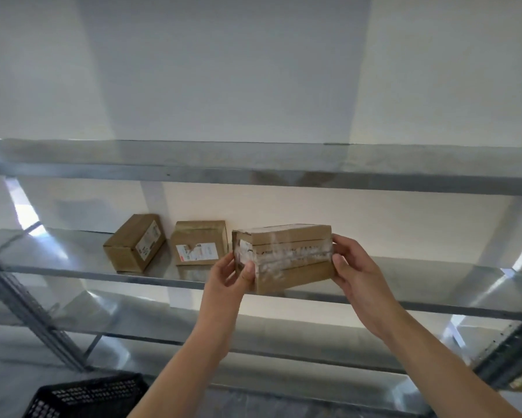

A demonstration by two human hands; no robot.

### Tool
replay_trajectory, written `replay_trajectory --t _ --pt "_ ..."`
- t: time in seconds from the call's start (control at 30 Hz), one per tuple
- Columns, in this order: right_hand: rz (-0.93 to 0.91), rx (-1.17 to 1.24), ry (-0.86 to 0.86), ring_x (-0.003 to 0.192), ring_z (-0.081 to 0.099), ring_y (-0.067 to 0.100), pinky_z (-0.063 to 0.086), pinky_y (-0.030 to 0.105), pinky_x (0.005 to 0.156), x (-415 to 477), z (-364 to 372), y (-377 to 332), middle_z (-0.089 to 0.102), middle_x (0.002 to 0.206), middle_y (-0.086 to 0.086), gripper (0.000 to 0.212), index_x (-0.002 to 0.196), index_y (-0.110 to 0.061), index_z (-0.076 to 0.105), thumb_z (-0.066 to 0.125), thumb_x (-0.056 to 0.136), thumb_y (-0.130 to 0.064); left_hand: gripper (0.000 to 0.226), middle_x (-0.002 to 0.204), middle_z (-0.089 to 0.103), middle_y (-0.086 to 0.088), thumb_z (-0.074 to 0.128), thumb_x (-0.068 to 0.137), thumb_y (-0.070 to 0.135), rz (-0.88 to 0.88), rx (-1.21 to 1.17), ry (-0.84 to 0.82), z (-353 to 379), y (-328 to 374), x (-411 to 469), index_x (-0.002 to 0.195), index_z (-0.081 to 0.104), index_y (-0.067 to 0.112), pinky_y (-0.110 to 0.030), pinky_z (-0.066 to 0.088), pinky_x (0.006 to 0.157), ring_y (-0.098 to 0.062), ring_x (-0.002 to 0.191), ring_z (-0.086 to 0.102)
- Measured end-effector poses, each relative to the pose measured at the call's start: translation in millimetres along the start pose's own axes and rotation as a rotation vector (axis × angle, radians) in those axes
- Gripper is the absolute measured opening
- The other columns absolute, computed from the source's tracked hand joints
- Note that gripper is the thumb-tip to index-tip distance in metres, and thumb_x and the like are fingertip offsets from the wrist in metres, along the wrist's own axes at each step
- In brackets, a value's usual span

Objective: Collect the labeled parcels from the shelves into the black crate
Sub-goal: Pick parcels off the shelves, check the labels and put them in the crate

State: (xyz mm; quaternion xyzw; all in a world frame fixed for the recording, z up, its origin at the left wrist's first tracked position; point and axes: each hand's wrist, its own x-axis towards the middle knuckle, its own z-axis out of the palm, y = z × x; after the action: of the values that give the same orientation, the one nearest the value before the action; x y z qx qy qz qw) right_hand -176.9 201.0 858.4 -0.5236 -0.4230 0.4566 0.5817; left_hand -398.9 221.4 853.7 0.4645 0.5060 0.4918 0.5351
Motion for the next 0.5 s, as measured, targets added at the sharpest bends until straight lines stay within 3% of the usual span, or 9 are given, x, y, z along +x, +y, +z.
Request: replay_trajectory --t 0.2,0.37,0.5 --pt "0.01 0.068 0.072 0.114 0.064 0.016 0.055 0.042 0.096 10 -16 9 0.069 0.119 -0.006 0.027 0.116 -0.027 0.058 0.05 0.1 -0.007 0.075 0.127 0.058 0.016 0.08 0.065 0.018 0.138 -0.149 -0.042 22 -3 -3 0.131 0.046 0.031 -0.021 0.058 0.079 -0.002 0.11 0.063" --pt "-0.016 0.042 0.116 0.111 0.064 0.018 0.057 0.042 0.093 12 -14 9 0.067 0.117 -0.001 0.031 0.119 -0.033 0.06 0.056 0.098 -0.01 0.072 0.128 0.054 0.011 0.082 0.068 -0.002 0.17 -0.172 -0.01 28 -12 -4 0.119 0.045 0.033 -0.02 0.057 0.078 0.0 0.105 0.065" --pt "-0.042 0.041 0.116 0.114 0.064 0.016 0.056 0.041 0.094 10 -5 7 0.067 0.119 -0.004 0.036 0.124 -0.036 0.061 0.057 0.098 -0.013 0.082 0.124 0.054 0.004 0.083 0.064 -0.009 0.175 -0.174 0.016 25 -15 -7 0.12 0.041 0.033 -0.025 0.059 0.081 -0.005 0.106 0.066"
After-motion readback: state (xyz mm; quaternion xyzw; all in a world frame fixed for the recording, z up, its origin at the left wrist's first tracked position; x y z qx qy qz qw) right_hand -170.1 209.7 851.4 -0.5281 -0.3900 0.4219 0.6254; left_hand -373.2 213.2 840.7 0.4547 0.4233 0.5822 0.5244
